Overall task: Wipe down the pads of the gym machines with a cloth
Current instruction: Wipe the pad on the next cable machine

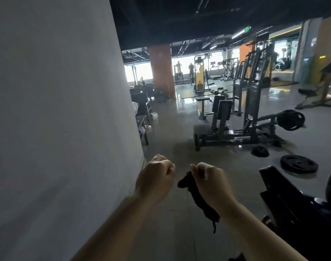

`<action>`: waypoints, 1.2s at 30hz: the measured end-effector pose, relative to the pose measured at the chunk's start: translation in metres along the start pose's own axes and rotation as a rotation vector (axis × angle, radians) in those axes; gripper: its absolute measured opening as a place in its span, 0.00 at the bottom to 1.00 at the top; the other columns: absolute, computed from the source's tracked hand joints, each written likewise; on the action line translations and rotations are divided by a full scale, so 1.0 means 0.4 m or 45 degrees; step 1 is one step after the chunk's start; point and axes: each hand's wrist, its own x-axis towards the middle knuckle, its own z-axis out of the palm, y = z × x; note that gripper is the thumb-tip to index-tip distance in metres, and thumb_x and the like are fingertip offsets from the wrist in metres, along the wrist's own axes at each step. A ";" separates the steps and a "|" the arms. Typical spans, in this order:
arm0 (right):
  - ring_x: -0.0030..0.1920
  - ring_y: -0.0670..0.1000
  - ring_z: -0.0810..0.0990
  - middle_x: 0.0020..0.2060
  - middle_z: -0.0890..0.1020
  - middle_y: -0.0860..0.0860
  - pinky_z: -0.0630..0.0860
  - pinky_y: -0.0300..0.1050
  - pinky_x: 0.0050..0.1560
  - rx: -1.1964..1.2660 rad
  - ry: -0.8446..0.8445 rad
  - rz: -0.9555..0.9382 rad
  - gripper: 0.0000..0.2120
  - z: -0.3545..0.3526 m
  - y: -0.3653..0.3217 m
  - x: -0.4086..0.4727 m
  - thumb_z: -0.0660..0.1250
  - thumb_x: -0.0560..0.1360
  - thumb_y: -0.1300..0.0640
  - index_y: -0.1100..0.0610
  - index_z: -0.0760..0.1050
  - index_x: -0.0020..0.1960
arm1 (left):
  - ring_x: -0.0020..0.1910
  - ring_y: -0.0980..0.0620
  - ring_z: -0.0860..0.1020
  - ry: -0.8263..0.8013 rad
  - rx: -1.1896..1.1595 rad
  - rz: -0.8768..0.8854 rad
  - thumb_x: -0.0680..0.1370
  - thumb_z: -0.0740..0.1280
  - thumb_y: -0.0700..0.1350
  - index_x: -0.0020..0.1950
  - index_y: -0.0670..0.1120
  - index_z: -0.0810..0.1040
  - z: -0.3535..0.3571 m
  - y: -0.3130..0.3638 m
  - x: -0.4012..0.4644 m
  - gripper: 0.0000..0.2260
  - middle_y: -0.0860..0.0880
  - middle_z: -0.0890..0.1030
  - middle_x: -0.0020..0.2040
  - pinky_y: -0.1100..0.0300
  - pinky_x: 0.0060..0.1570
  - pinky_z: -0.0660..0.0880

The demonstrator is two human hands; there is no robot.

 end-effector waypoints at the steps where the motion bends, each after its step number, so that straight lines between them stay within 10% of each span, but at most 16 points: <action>1: 0.28 0.44 0.78 0.24 0.79 0.43 0.78 0.46 0.36 -0.031 0.015 -0.014 0.19 0.015 0.005 0.056 0.59 0.80 0.48 0.53 0.75 0.33 | 0.46 0.53 0.77 0.001 0.008 -0.011 0.80 0.59 0.48 0.44 0.44 0.81 0.007 -0.023 0.051 0.14 0.51 0.77 0.50 0.56 0.47 0.75; 22: 0.31 0.53 0.77 0.27 0.78 0.51 0.75 0.48 0.35 -0.260 0.335 0.187 0.19 0.313 0.194 0.964 0.60 0.79 0.47 0.55 0.73 0.34 | 0.47 0.49 0.78 -0.152 -0.132 0.302 0.79 0.59 0.49 0.37 0.49 0.77 0.347 -0.466 1.002 0.13 0.53 0.76 0.47 0.54 0.47 0.75; 36: 0.27 0.43 0.68 0.24 0.70 0.47 0.61 0.37 0.27 -0.594 0.717 0.342 0.22 0.099 0.467 1.443 0.60 0.80 0.49 0.55 0.65 0.29 | 0.50 0.49 0.77 -0.260 -0.323 0.657 0.80 0.59 0.48 0.48 0.47 0.82 0.679 -0.248 1.589 0.13 0.52 0.77 0.54 0.53 0.51 0.74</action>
